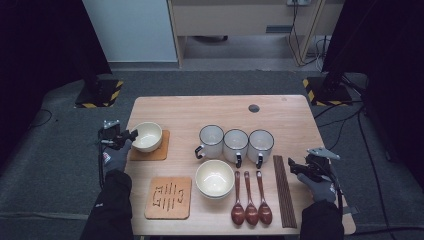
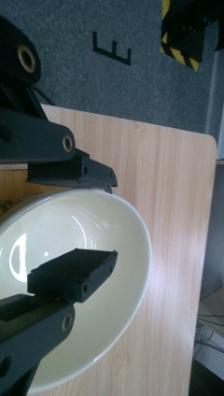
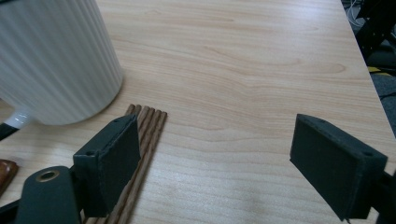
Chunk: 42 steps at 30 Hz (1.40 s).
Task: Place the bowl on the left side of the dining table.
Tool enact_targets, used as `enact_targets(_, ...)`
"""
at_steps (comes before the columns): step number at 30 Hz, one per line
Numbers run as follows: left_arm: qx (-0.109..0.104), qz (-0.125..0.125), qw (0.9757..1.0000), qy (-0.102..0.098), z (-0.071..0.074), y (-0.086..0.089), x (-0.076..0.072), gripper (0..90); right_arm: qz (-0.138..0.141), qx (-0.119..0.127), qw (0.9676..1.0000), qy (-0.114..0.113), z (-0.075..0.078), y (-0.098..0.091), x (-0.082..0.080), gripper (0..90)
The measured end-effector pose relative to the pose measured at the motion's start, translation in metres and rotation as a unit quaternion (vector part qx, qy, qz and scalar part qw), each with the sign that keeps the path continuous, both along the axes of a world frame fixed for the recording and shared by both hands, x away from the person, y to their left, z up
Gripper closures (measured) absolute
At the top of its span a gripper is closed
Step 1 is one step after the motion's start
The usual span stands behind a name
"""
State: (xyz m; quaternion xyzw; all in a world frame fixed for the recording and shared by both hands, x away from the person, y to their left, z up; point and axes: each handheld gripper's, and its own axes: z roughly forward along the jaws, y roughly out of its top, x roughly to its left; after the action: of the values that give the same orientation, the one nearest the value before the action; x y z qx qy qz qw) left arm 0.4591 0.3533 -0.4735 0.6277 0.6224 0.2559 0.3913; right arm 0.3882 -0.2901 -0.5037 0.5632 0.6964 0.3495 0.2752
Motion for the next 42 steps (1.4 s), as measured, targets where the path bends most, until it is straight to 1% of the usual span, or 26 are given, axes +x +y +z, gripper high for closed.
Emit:
enact_targets(1, -0.003, -0.002, 1.0, -0.004, 0.002, -0.001, -0.002, 56.0, 0.0, 0.001, 1.0, -0.002, 0.001, 0.001, 0.0, 15.9)
enact_targets(4, 0.002, -0.007, 0.9999, -0.015, 0.008, -0.004, -0.01, 55.7, 0.002, 0.004, 1.0, -0.007, 0.004, 0.002, -0.002, 16.1)
enact_targets(8, 0.004, -0.019, 0.9995, -0.027, 0.016, -0.011, -0.019, 55.2, 0.008, 0.007, 0.9998, -0.015, 0.009, 0.004, -0.005, 16.5)
enact_targets(11, 0.013, -0.027, 0.999, -0.033, 0.021, -0.018, -0.027, 54.5, 0.007, 0.012, 0.9997, -0.022, 0.013, 0.004, -0.008, 16.9)
enact_targets(15, 0.011, -0.035, 0.9985, -0.04, 0.025, -0.026, -0.035, 53.2, 0.008, 0.015, 0.9995, -0.027, 0.016, 0.005, -0.012, 17.3)
enact_targets(18, 0.015, -0.045, 0.998, -0.043, 0.028, -0.032, -0.043, 52.6, 0.011, 0.017, 0.9994, -0.027, 0.017, 0.007, -0.015, 17.7)
enact_targets(20, 0.011, -0.048, 0.9977, -0.045, 0.029, -0.036, -0.048, 51.9, 0.017, 0.018, 0.9993, -0.03, 0.019, 0.009, -0.018, 18.0)
enact_targets(25, 0.009, -0.061, 0.9968, -0.051, 0.03, -0.048, -0.059, 50.3, 0.028, 0.025, 0.9987, -0.034, 0.023, 0.015, -0.023, 18.7)
enact_targets(28, 0.013, -0.074, 0.9957, -0.054, 0.031, -0.058, -0.064, 48.3, 0.032, 0.026, 0.9985, -0.036, 0.025, 0.018, -0.025, 19.2)
enact_targets(31, 0.012, -0.085, 0.9948, -0.054, 0.03, -0.066, -0.068, 47.9, 0.036, 0.028, 0.9982, -0.039, 0.026, 0.022, -0.028, 19.7)
enact_targets(35, 0.016, -0.095, 0.994, -0.051, 0.027, -0.074, -0.073, 47.5, 0.043, 0.033, 0.9978, -0.037, 0.028, 0.027, -0.032, 20.3)
enact_targets(38, 0.013, -0.099, 0.9937, -0.05, 0.022, -0.079, -0.076, 46.2, 0.05, 0.035, 0.9974, -0.037, 0.029, 0.031, -0.035, 20.8)
enact_targets(42, 0.019, -0.106, 0.9929, -0.05, 0.016, -0.086, -0.082, 44.8, 0.063, 0.038, 0.9968, -0.033, 0.028, 0.037, -0.038, 22.3)
